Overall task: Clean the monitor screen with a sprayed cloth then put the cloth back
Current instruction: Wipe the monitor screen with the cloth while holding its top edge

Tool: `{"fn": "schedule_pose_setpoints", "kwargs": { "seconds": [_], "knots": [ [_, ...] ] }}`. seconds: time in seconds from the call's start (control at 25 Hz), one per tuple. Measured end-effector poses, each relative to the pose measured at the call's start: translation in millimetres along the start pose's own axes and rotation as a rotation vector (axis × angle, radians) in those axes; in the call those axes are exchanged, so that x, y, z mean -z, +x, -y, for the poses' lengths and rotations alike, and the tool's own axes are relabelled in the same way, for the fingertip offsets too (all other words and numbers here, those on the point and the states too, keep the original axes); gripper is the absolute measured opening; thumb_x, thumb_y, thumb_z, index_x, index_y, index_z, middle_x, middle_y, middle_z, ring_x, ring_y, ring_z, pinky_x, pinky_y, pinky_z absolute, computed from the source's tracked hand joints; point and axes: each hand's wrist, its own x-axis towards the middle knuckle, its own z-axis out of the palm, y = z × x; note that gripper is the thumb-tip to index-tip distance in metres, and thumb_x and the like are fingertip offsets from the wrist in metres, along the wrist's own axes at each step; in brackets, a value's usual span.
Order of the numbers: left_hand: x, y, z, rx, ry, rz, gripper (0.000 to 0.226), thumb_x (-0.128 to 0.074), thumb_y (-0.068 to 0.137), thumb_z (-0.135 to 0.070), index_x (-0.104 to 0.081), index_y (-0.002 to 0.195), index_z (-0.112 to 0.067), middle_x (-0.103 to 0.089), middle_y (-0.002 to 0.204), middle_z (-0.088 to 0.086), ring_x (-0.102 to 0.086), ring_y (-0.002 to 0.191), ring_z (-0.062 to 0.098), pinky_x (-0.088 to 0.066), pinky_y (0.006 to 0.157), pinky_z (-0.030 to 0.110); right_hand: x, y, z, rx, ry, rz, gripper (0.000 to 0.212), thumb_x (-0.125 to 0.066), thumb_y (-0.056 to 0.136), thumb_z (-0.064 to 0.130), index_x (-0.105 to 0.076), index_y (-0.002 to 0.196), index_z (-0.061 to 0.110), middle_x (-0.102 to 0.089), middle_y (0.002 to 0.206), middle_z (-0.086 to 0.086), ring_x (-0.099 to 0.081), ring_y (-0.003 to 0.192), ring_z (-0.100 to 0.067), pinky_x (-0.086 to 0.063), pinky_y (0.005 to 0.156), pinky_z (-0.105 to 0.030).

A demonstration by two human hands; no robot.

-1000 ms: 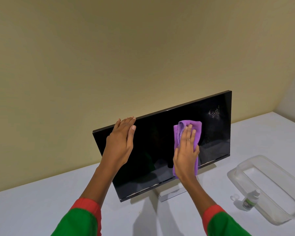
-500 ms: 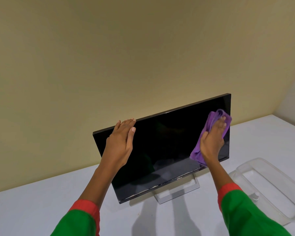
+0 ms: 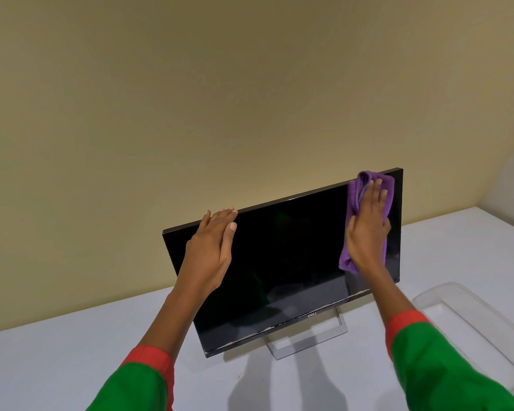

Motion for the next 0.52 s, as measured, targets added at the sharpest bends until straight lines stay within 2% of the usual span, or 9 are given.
{"fn": "schedule_pose_setpoints", "kwargs": {
  "seconds": [0.12,0.32,0.44,0.52],
  "knots": [
    [0.5,0.4,-0.7,0.001,0.012,0.01,0.039,-0.029,0.098,-0.033,-0.046,0.133,-0.027,-0.043,0.145,-0.007,-0.017,0.142,0.015,-0.027,0.109,0.037,8.6,19.6,-19.4,-0.066,-0.017,0.005,0.073,-0.039,0.091,0.0,0.002,0.151,0.01,0.003,0.162,-0.005,0.001,0.149,-0.024,-0.029,0.106,-0.059],
    [-0.6,-1.4,-0.5,0.003,0.007,0.006,0.039,-0.029,0.098,-0.033,-0.045,0.134,-0.028,-0.042,0.145,-0.008,-0.017,0.142,0.014,-0.026,0.109,0.038,1.6,4.4,-43.8,-0.294,0.123,0.049,0.064,-0.034,0.096,0.003,0.001,0.15,0.003,0.005,0.161,-0.008,-0.002,0.148,-0.029,-0.033,0.108,-0.058],
    [-1.6,-0.7,-0.8,0.001,-0.003,-0.004,0.039,-0.029,0.098,-0.032,-0.045,0.133,-0.027,-0.042,0.145,-0.007,-0.017,0.142,0.014,-0.026,0.109,0.036,-14.4,-27.8,-36.0,-0.333,0.178,0.06,0.065,-0.036,0.1,0.018,0.005,0.149,0.004,0.004,0.161,-0.01,-0.002,0.148,-0.029,-0.03,0.11,-0.059],
    [-1.2,-0.5,0.1,-0.006,-0.004,-0.003,0.039,-0.03,0.098,-0.032,-0.046,0.133,-0.027,-0.042,0.145,-0.007,-0.017,0.142,0.014,-0.027,0.109,0.035,-21.9,-42.1,-21.4,-0.297,0.206,0.031,0.07,-0.04,0.1,0.028,0.005,0.15,0.007,0.003,0.161,-0.01,-0.002,0.148,-0.027,-0.024,0.113,-0.059]
  ]
}}
